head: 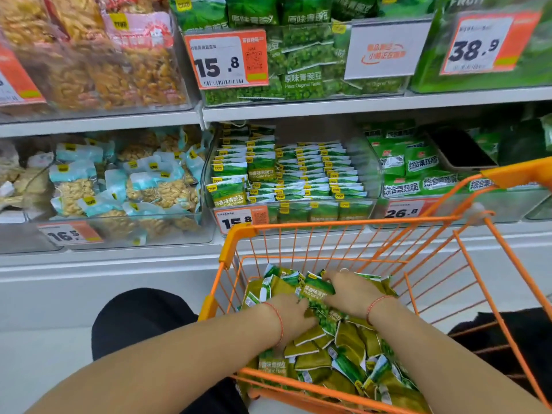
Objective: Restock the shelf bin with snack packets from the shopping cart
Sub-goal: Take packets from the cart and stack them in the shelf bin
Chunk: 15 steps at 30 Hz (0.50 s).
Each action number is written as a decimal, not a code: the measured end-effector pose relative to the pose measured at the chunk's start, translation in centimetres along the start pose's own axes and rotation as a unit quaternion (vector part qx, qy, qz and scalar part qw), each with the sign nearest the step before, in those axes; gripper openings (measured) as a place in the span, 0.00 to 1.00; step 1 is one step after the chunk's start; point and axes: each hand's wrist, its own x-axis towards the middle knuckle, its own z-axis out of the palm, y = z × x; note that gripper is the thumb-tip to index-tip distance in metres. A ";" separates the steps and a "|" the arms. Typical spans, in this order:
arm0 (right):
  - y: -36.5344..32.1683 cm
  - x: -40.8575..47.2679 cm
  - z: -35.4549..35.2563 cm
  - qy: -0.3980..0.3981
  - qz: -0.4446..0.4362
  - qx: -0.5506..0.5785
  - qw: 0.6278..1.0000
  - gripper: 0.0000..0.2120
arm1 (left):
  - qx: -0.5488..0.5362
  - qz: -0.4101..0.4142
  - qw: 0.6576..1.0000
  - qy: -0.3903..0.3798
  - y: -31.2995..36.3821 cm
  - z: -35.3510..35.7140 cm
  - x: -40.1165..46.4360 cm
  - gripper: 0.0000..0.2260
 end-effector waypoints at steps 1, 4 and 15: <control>0.0 0.3 0.0 0.010 -0.001 -0.014 1.000 0.23 | -0.011 0.004 1.000 0.023 -0.2 0.2 0.2 0.38; 0.3 0.8 0.2 0.018 0.008 -0.050 0.999 0.26 | -0.116 0.010 0.989 0.087 -1.2 0.5 0.1 0.25; 1.5 0.7 -0.9 0.011 0.057 0.351 0.934 0.07 | -0.611 -0.069 0.776 0.143 -4.2 -2.8 -2.3 0.14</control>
